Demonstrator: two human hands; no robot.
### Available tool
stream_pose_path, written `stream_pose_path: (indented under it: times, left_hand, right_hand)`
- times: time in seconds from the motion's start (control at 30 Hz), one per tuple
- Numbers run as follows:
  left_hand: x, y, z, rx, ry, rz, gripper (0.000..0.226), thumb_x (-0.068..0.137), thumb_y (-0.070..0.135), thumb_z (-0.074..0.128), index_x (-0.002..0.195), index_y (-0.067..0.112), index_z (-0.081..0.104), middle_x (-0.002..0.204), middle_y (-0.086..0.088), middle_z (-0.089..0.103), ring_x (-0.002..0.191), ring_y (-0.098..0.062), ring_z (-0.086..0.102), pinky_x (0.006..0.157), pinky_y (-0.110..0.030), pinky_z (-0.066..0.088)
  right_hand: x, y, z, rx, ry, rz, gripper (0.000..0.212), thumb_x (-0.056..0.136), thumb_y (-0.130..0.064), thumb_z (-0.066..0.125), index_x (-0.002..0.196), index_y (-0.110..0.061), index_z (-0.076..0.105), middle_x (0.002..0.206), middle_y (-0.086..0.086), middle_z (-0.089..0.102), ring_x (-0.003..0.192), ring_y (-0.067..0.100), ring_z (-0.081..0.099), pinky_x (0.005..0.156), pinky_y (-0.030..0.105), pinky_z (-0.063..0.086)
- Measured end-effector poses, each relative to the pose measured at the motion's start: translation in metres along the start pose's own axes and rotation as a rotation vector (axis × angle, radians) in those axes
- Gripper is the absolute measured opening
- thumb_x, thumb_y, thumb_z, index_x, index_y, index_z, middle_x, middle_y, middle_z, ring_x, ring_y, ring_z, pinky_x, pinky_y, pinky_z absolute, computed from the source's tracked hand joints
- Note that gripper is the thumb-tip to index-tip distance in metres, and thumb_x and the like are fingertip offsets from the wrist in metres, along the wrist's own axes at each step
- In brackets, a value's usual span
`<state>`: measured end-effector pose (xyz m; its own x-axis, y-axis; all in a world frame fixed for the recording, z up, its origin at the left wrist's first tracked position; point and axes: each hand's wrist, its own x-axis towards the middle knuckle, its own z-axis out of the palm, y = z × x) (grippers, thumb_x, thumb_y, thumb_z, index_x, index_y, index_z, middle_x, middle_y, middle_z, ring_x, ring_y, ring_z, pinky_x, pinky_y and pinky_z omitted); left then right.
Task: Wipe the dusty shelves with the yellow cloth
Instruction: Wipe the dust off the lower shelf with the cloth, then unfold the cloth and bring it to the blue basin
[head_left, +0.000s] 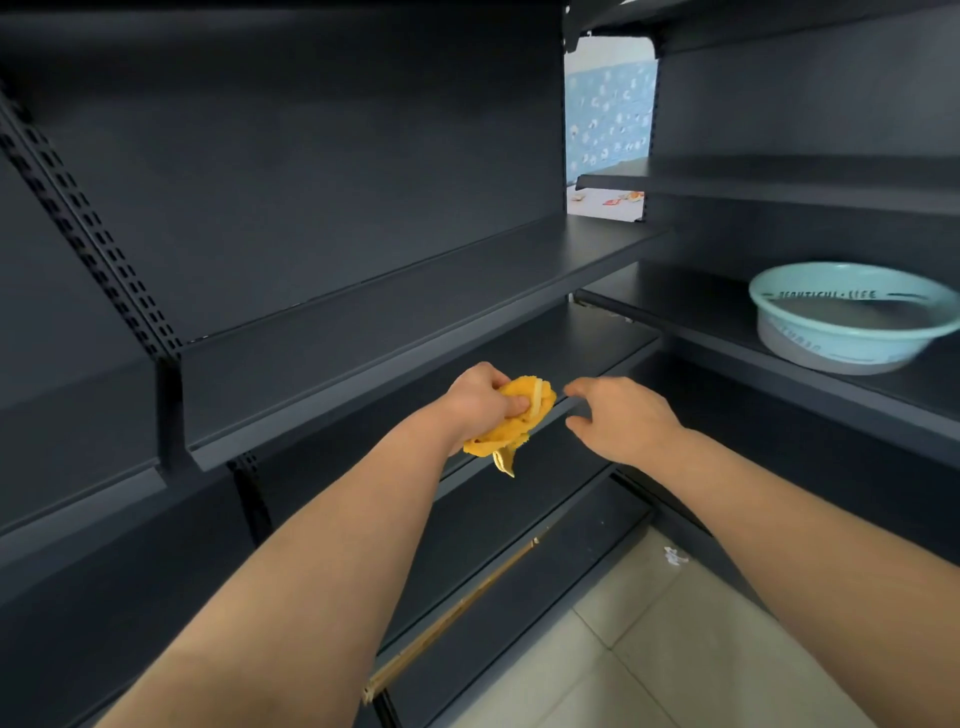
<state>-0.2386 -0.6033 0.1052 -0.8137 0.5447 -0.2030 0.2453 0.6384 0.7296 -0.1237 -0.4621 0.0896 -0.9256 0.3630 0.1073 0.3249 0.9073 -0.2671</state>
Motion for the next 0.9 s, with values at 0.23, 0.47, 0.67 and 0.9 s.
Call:
stream_pose_path:
  times: [0.23, 0.47, 0.67, 0.9]
  left_hand:
    - [0.006, 0.026, 0.010, -0.173, -0.085, 0.033, 0.030, 0.095, 0.042, 0.053, 0.114, 0.019, 0.054, 0.110, -0.004, 0.064, 0.098, -0.022, 0.063, 0.086, -0.039, 0.055]
    - [0.018, 0.044, 0.036, -0.295, -0.193, 0.020, 0.031, 0.098, 0.043, 0.047, 0.110, 0.017, 0.059, 0.109, -0.006, 0.066, 0.100, -0.026, 0.064, 0.087, -0.041, 0.056]
    - [0.044, 0.073, 0.067, -0.105, 0.109, 0.119, 0.028, 0.102, 0.029, 0.039, 0.098, 0.016, 0.064, 0.088, -0.001, 0.059, 0.087, -0.021, 0.056, 0.078, -0.036, 0.047]
    - [0.077, 0.131, 0.105, -0.242, 0.212, 0.120, 0.023, 0.101, 0.025, 0.041, 0.087, 0.021, 0.059, 0.079, 0.005, 0.054, 0.077, -0.015, 0.052, 0.073, -0.032, 0.045]
  right_hand:
    - [-0.004, 0.012, -0.008, 0.085, 0.071, 0.086, 0.039, 0.088, -0.051, 0.057, 0.119, -0.026, 0.057, 0.108, -0.004, 0.069, 0.097, 0.019, 0.066, 0.080, 0.041, 0.056]
    - [-0.006, 0.044, -0.023, 0.005, 0.183, 0.226, 0.023, 0.095, -0.040, 0.052, 0.107, -0.025, 0.064, 0.094, -0.002, 0.070, 0.089, 0.021, 0.066, 0.085, 0.039, 0.049]
    - [-0.009, 0.098, -0.030, -0.124, 0.198, 0.315, 0.016, 0.096, -0.030, 0.049, 0.103, -0.028, 0.063, 0.090, -0.004, 0.069, 0.089, 0.021, 0.064, 0.085, 0.038, 0.041]
    - [-0.009, 0.167, -0.047, -0.131, 0.143, 0.384, 0.016, 0.097, -0.027, 0.046, 0.104, -0.031, 0.060, 0.096, -0.004, 0.067, 0.093, 0.021, 0.063, 0.083, 0.037, 0.039]
